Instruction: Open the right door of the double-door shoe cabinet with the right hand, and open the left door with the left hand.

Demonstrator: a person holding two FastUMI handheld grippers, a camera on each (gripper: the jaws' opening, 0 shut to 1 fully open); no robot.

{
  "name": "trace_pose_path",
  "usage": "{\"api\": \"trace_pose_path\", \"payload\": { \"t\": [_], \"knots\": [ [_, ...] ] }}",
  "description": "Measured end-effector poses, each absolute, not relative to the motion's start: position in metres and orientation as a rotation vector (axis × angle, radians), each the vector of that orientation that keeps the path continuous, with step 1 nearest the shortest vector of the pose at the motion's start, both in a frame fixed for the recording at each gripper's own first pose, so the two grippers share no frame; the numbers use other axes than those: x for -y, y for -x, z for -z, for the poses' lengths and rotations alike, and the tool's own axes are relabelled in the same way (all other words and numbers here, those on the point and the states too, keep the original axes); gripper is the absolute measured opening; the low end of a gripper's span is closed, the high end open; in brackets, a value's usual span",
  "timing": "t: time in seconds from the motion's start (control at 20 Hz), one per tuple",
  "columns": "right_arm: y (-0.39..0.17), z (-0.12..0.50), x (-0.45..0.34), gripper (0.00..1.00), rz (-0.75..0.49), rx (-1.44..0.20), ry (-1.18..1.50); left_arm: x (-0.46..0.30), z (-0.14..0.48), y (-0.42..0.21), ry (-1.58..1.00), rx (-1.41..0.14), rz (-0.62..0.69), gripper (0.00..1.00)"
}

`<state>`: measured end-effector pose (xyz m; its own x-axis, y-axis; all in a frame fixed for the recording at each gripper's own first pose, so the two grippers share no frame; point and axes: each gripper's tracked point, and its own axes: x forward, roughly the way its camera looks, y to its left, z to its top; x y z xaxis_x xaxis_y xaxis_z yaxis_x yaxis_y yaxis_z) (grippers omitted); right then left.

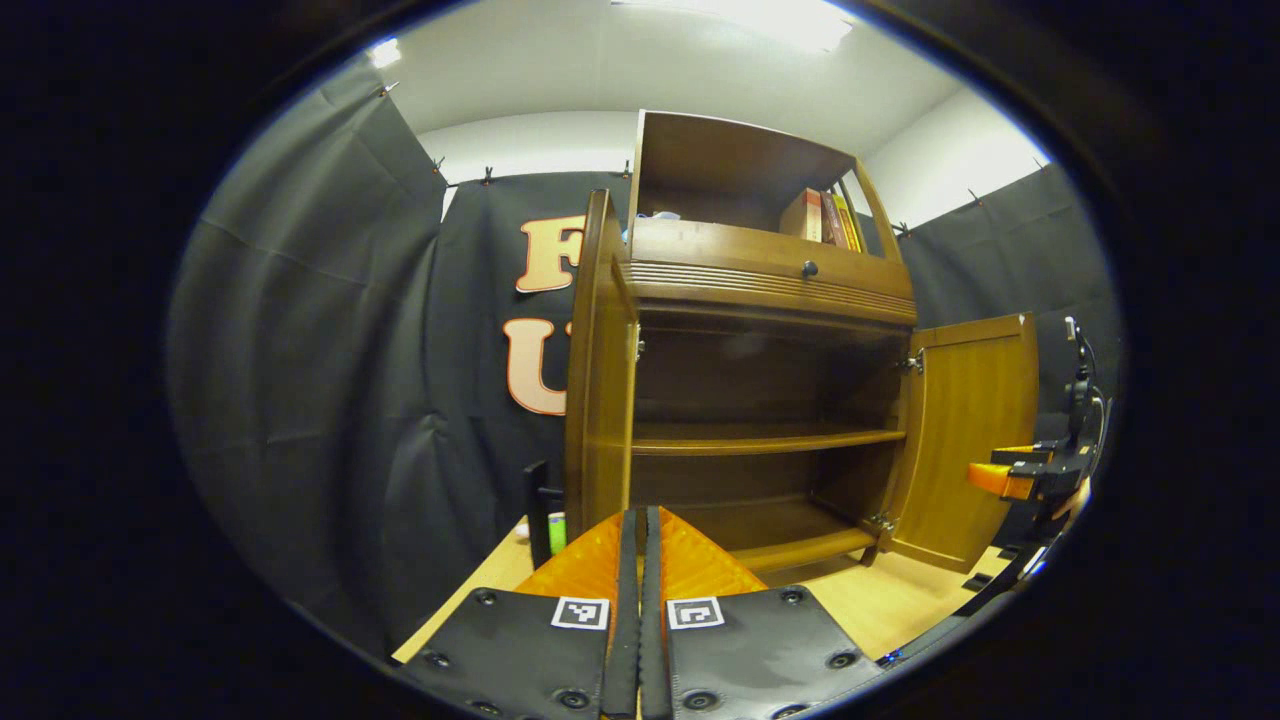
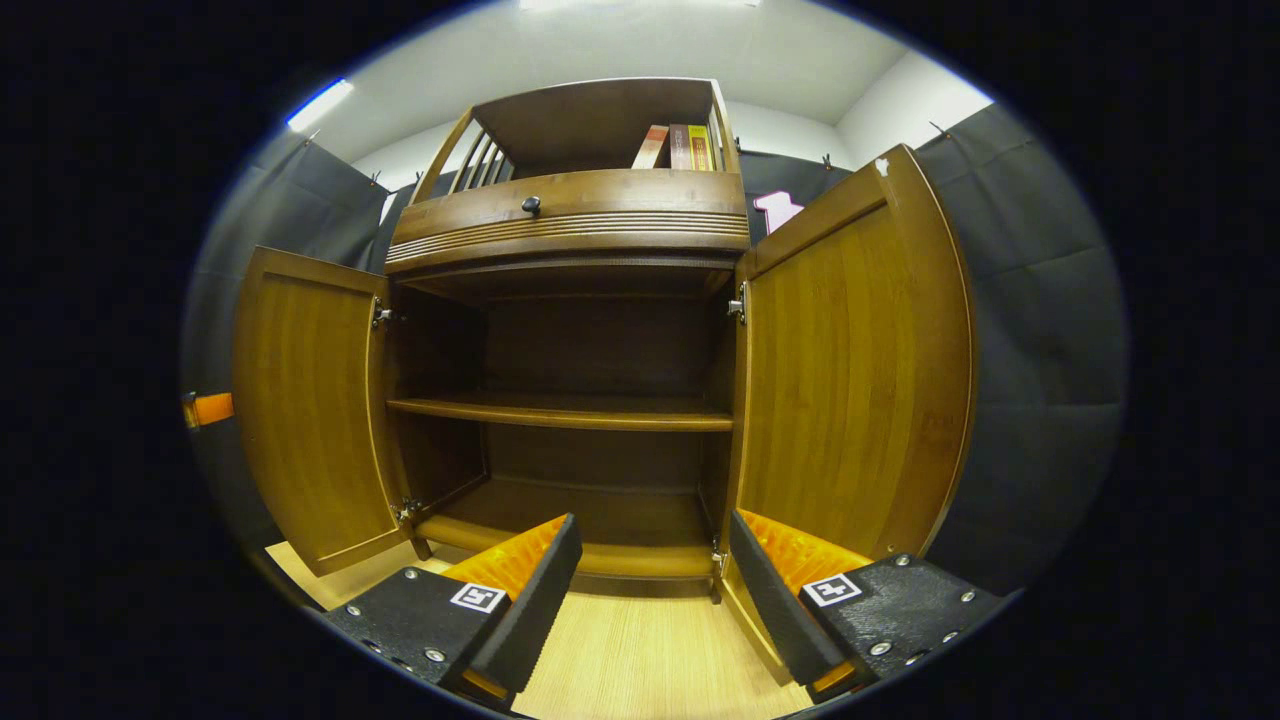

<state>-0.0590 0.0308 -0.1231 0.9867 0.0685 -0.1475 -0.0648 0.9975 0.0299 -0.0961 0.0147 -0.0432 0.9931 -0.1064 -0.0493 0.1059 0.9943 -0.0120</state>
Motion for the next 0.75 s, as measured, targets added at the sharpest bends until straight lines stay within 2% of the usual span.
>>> {"api": "trace_pose_path", "payload": {
  "t": [0.25,0.35,0.65,0.75],
  "knots": [
    [0.057,0.106,-0.019,1.0,-0.057,-0.122,-0.005,0.02,0.032,0.081,0.005,-0.055,0.139,0.08],
    [0.061,0.105,-0.011,1.0,-0.051,-0.114,-0.004,0.036,0.03,0.077,0.002,-0.057,0.161,0.19],
    [0.064,0.084,0.011,1.0,-0.036,-0.089,-0.009,0.054,0.027,0.06,-0.019,-0.061,0.162,0.36],
    [0.064,0.077,0.018,1.0,-0.029,-0.079,-0.02,0.059,0.026,0.059,-0.024,-0.064,0.158,0.36]
  ]
}}
